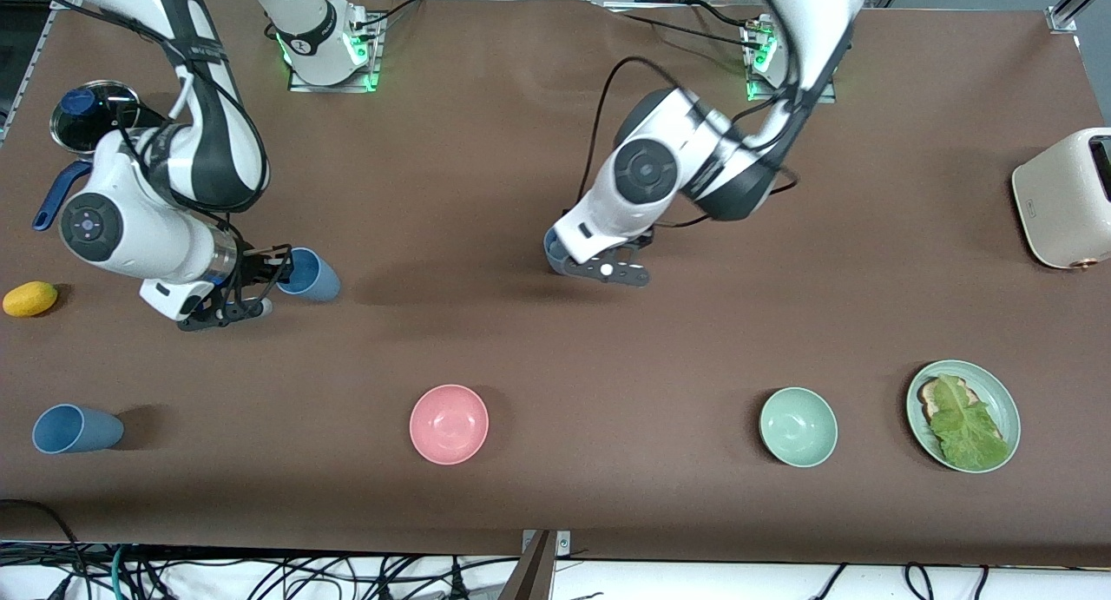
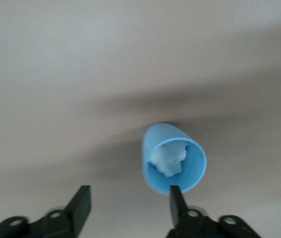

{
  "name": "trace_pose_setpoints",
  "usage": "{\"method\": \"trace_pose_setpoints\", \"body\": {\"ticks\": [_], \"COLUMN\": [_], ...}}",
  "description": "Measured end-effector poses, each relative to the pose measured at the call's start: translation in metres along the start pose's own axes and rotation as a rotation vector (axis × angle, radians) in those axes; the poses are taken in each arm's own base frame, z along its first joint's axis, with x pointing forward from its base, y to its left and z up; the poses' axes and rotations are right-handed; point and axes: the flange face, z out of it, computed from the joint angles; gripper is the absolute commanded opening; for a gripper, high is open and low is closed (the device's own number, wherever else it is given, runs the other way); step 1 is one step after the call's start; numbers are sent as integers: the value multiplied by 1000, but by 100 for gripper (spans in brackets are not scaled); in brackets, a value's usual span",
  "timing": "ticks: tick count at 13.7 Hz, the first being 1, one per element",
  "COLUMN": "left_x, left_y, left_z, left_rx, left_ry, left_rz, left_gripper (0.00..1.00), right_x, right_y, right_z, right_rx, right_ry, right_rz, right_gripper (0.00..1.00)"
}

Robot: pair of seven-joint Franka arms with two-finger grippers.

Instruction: Stack blue cups with both arms

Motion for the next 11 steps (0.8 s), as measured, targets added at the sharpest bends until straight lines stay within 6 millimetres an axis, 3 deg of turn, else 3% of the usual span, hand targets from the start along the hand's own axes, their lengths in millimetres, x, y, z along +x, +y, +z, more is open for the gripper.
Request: {"method": "trace_pose_setpoints", "body": {"ticks": [2, 3, 5, 8, 11], "left_x": [-1, -6, -23, -40, -55], "left_y": [-66, -103, -162, -237, -309], "left_z": [-85, -122, -175, -217, -244], "left_rx": [24, 58, 112, 120, 118], "left_ry": [50, 73, 85, 80, 113], "left_rz": [-75, -97, -78, -32, -22], "left_gripper": [100, 100, 100, 100, 100], "right_x": [8, 11, 14, 5, -12], "right_y": [-33, -59, -133, -270, -376], "right_z": [-33, -47, -70, -81, -69], "right_rx": [2, 0, 7, 24, 17], "right_ry": [-2, -4, -4, 8, 34], "right_rz": [5, 16, 53, 164, 275], "right_gripper": [0, 0, 0, 0, 0]}}
